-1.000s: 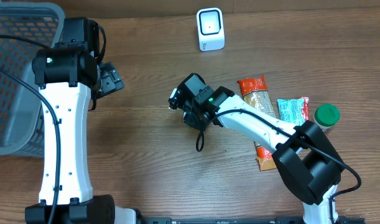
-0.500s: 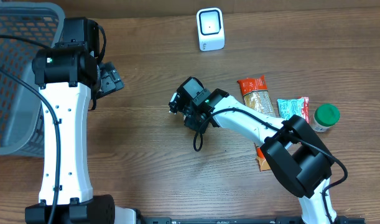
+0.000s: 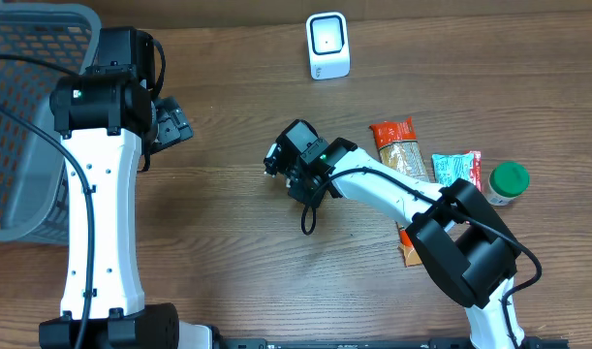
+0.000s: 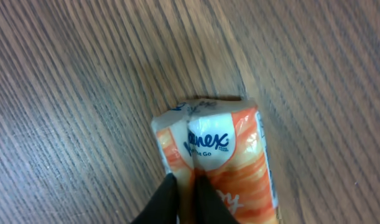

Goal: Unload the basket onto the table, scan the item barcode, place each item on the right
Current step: 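Lift the Kleenex pack and carry it to the white scanner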

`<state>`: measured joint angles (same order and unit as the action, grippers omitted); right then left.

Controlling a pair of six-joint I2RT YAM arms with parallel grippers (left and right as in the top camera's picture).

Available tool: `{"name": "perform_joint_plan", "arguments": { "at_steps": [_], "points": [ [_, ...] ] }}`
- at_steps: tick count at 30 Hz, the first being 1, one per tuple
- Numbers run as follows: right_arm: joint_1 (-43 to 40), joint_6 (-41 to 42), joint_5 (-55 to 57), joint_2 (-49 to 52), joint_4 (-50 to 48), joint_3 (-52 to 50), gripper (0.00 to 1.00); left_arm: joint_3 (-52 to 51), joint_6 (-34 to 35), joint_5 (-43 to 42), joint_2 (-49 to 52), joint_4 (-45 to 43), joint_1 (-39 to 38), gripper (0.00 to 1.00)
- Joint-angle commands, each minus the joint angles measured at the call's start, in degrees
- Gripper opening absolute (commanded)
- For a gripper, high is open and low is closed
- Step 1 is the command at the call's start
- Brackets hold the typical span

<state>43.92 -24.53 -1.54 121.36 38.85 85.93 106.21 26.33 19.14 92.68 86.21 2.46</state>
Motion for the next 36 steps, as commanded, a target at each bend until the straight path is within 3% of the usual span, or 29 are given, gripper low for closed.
{"name": "perform_joint_plan", "arguments": {
  "at_steps": [1, 6, 12, 17, 21, 25, 28, 36],
  "points": [
    [0.2, 2.6, -1.2, 2.1, 2.2, -0.4, 0.04, 0.3, -1.0, 0.7, 0.3, 0.1, 0.2, 0.99],
    [0.2, 11.5, -1.7, -0.2, 5.8, 2.2, 0.04, 0.3, -1.0, 0.7, 0.3, 0.1, 0.2, 1.0],
    [0.1, 13.9, -8.2, -8.1, 8.9, 4.5, 0.04, 0.3, -1.0, 0.7, 0.3, 0.1, 0.2, 0.99],
    [-2.2, 29.2, -8.9, -14.2, 9.5, 4.6, 0.03, 0.3, -1.0, 0.7, 0.3, 0.1, 0.2, 1.0],
    [-6.6, 30.3, -18.6, -16.9, 10.3, 5.4, 0.03, 0.3, -1.0, 0.7, 0.3, 0.1, 0.2, 1.0],
    [-13.7, 37.9, -29.9, -16.8, 11.9, 8.8, 0.03, 0.3, -1.0, 0.7, 0.3, 0.1, 0.2, 1.0],
    [-18.2, 39.4, -35.9, -16.7, 12.2, 12.8, 0.03, 0.3, -1.0, 0.7, 0.3, 0.1, 0.2, 0.99],
    [-23.8, 47.7, -36.3, -12.6, 13.5, 32.7, 0.03, 0.3, -1.0, 0.7, 0.3, 0.1, 0.2, 1.0]
  ]
}}
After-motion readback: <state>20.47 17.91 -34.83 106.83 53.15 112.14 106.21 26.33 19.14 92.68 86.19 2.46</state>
